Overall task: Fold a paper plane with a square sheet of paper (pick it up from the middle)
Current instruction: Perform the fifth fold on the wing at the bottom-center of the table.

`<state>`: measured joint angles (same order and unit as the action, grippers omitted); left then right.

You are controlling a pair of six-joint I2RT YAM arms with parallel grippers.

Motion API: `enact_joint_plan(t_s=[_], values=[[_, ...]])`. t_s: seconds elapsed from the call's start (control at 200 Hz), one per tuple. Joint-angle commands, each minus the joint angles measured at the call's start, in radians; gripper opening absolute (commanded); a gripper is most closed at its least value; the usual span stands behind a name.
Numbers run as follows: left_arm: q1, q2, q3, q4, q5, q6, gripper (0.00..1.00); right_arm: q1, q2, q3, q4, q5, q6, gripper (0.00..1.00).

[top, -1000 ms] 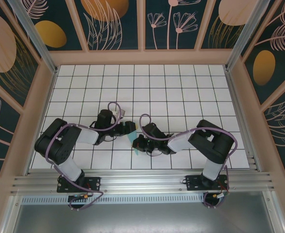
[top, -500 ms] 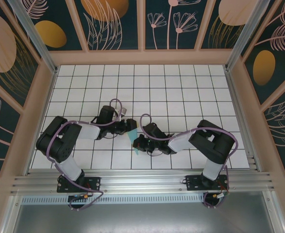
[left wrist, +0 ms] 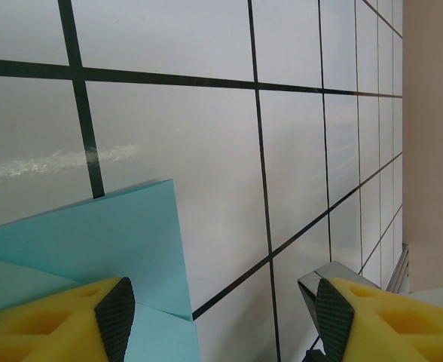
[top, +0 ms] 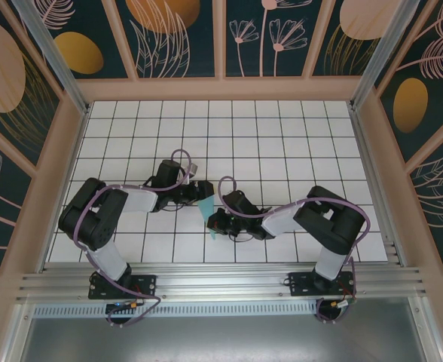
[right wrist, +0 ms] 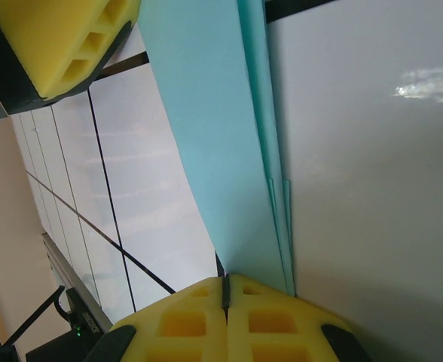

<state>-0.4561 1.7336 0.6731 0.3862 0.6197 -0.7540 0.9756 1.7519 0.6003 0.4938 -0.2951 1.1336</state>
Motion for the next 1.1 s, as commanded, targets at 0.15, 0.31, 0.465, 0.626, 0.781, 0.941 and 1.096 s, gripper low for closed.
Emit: enact_joint_plan(t_s=[0.15, 0.31, 0.465, 0.626, 0.781, 0.941, 1.096], values=[[0.076, 0.046, 0.071, -0.038, -0.218, 0.122, 0.69, 0.006, 0.035, -0.091, -0.292, -0.014, -0.018, 0.00], [0.080, 0.064, 0.083, -0.038, -0.207, 0.125, 0.69, 0.006, 0.030, -0.094, -0.288, -0.016, -0.016, 0.00], [0.080, 0.052, 0.099, -0.049, -0.194, 0.135, 0.69, 0.005, 0.026, -0.071, -0.301, -0.016, -0.031, 0.00], [0.080, -0.060, 0.139, -0.132, -0.220, 0.154, 0.69, 0.003, 0.035, -0.024, -0.330, -0.016, -0.061, 0.00], [0.080, -0.190, 0.119, -0.160, -0.205, 0.135, 0.68, 0.002, 0.055, -0.006, -0.320, -0.022, -0.061, 0.00], [0.075, -0.283, -0.027, -0.047, -0.088, 0.022, 0.56, 0.000, 0.066, 0.018, -0.319, -0.022, -0.067, 0.00], [0.047, -0.298, -0.134, 0.030, -0.047, -0.032, 0.45, 0.000, 0.070, 0.026, -0.315, -0.024, -0.068, 0.00]])
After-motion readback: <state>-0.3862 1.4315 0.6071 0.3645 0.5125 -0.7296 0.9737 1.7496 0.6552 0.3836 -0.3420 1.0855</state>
